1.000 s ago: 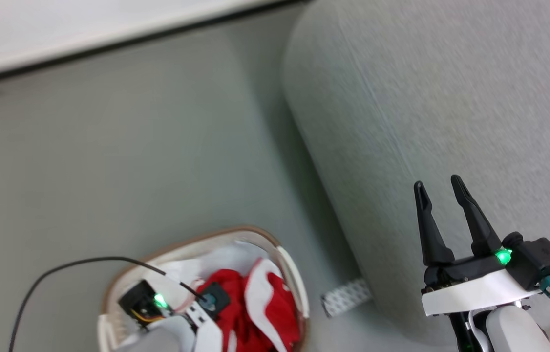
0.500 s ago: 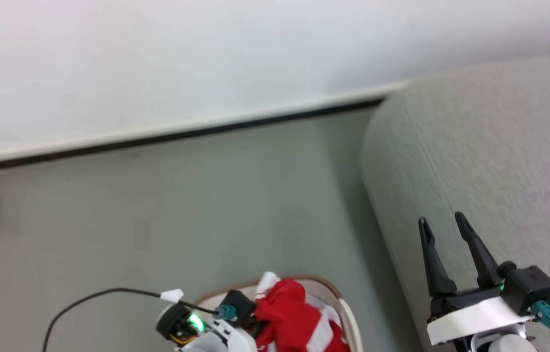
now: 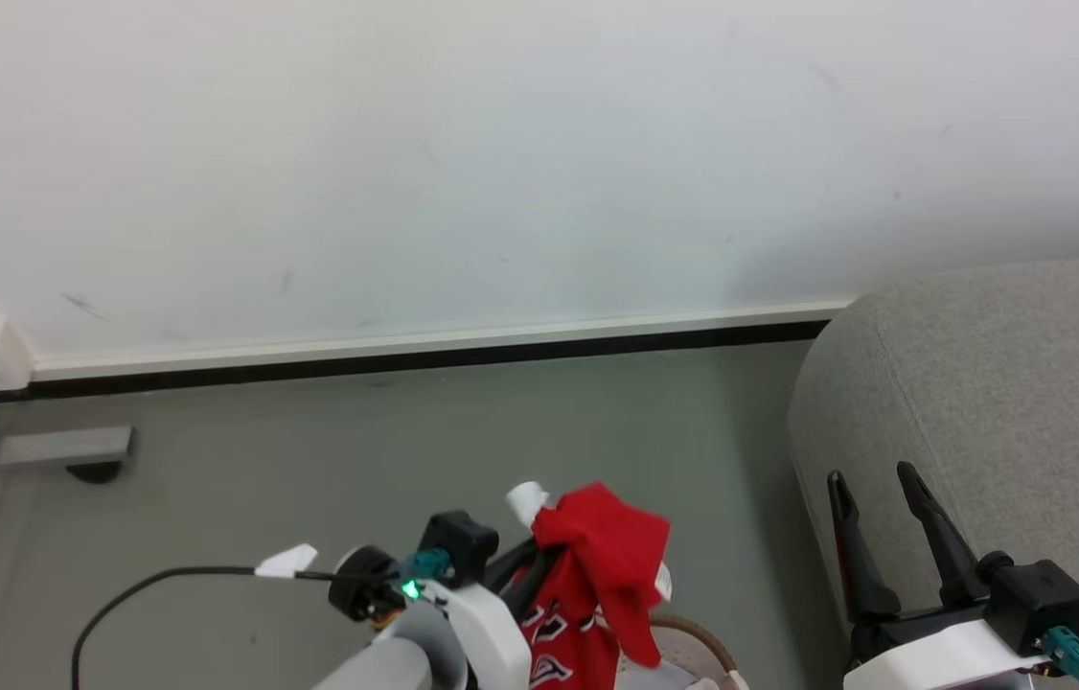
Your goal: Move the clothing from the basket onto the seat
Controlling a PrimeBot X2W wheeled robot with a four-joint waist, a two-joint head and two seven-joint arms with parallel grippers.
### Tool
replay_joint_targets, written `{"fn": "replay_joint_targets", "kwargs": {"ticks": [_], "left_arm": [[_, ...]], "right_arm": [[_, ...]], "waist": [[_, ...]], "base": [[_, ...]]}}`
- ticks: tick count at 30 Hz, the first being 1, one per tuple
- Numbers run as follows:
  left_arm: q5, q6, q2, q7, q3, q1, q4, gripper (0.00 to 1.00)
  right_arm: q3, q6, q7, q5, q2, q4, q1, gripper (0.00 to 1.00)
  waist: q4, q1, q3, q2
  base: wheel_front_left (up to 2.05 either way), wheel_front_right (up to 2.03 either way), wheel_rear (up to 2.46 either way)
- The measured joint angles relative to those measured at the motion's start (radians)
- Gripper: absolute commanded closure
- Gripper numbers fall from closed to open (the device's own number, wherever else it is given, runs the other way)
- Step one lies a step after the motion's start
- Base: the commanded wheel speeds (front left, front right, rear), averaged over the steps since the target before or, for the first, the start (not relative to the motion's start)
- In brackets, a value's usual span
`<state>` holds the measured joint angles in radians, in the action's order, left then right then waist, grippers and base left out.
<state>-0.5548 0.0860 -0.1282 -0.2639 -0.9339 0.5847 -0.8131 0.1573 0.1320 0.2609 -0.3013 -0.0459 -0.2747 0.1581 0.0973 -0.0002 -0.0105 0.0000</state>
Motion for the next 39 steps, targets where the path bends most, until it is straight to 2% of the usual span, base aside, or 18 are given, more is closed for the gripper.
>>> {"fn": "replay_joint_targets", "kwargs": {"ticks": [6, 18, 29, 39], "left_arm": [[0.000, -0.016, -0.029, 0.000, 0.079, -0.001, 0.133, 1.00], [-0.028, -0.060, -0.048, 0.004, 0.207, 0.086, 0.353, 1.00], [-0.037, -0.090, -0.070, 0.062, 0.225, 0.127, 0.491, 1.00], [-0.046, -0.097, -0.073, 0.079, 0.215, 0.118, 0.534, 1.00]], "right_arm": [[0.018, 0.000, 0.000, -0.007, -0.001, -0.001, -0.009, 0.00], [0.090, 0.000, 0.000, -0.033, -0.019, 0.010, -0.018, 0.00], [0.151, 0.000, 0.000, -0.056, -0.020, 0.017, -0.016, 0.00], [0.203, 0.000, 0.000, -0.071, -0.043, -0.006, -0.003, 0.00]], "waist": [[-0.012, 0.0000, 0.024, 0.0000], [-0.010, 0.0001, 0.037, 0.0000], [-0.014, 0.0002, 0.026, 0.0000], [-0.040, 0.0002, 0.022, 0.0001]], "base": [[0.00, 0.00, 0.00], [0.00, 0.00, 0.00], [0.00, 0.00, 0.00], [0.00, 0.00, 0.00]]}}
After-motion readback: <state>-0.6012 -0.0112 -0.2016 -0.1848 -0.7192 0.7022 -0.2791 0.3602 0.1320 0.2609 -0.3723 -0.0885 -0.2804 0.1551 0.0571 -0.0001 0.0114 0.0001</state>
